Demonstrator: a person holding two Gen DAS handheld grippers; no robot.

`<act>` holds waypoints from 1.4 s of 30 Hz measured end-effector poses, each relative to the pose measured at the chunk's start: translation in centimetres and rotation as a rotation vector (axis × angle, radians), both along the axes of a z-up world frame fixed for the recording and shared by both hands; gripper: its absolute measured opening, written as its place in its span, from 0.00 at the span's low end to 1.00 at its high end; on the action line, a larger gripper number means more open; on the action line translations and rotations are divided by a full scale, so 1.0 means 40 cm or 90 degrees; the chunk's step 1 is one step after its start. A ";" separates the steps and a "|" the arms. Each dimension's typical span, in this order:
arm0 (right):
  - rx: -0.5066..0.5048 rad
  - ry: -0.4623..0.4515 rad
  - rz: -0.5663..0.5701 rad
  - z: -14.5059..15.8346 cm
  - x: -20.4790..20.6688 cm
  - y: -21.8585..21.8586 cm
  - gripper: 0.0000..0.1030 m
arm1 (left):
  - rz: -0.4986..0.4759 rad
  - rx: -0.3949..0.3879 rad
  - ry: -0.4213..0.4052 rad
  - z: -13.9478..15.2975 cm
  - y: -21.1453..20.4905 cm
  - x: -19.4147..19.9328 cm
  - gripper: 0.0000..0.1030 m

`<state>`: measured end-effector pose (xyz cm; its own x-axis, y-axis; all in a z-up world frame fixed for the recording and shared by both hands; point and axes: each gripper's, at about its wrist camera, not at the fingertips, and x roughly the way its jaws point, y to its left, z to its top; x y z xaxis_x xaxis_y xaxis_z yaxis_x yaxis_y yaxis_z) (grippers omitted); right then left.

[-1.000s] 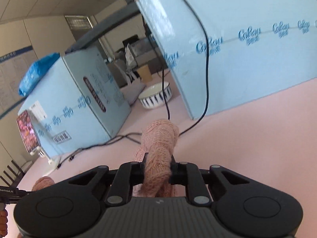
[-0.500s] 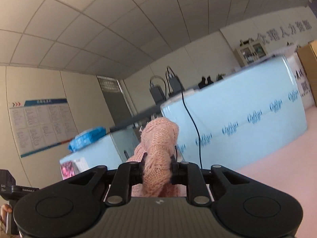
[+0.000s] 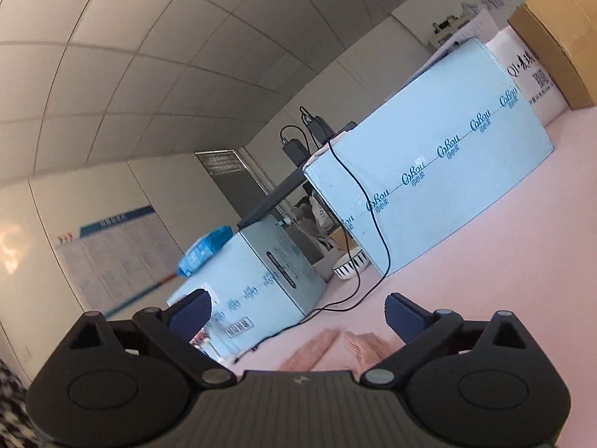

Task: Fold clothes

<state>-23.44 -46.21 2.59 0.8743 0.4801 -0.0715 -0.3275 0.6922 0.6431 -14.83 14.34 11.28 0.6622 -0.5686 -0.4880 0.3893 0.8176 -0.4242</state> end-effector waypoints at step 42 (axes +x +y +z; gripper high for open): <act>-0.189 0.068 0.245 -0.069 -0.047 0.217 0.56 | 0.202 -0.083 0.199 -0.194 0.192 -0.185 0.80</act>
<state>-25.32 -37.51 -0.18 0.6182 0.7113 -0.3344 -0.5376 0.6930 0.4803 -22.24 22.03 3.52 0.6462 -0.4311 -0.6298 -0.0351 0.8075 -0.5888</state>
